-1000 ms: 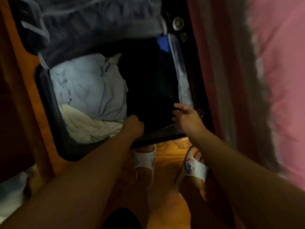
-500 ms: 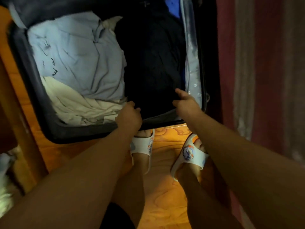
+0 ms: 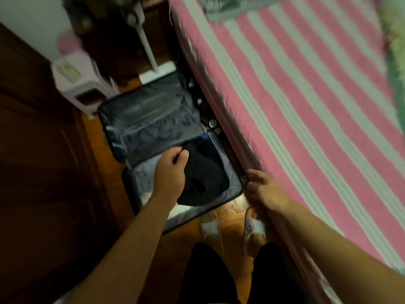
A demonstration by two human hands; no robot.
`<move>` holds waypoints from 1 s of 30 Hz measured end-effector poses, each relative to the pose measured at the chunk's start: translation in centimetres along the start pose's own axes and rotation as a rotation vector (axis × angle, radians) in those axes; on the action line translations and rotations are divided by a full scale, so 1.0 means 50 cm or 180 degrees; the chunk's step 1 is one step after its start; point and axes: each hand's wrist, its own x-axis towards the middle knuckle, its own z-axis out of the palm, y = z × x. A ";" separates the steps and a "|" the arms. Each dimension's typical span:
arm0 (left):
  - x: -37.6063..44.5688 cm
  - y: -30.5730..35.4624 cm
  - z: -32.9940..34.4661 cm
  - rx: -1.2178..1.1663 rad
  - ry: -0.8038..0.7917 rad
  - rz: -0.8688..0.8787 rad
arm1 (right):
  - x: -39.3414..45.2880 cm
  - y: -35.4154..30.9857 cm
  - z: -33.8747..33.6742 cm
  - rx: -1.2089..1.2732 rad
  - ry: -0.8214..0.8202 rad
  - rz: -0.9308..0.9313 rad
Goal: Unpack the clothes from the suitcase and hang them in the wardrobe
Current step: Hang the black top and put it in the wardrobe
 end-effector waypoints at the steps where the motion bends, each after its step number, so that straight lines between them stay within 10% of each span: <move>1: -0.025 0.070 -0.035 -0.0139 -0.0078 0.0169 | -0.057 -0.037 -0.012 -0.0099 0.0077 -0.0205; 9: -0.237 0.542 -0.155 -0.1340 -0.0943 0.0862 | -0.414 -0.233 -0.052 -0.0228 -0.0369 -0.1938; 19: -0.400 0.804 -0.069 -0.0922 -0.0253 0.1422 | -0.661 -0.314 -0.410 0.0099 0.2514 -0.3134; 30: -0.497 0.900 0.214 -0.1625 -0.1078 0.0641 | -0.835 -0.232 -0.771 -0.0952 0.2900 -0.2357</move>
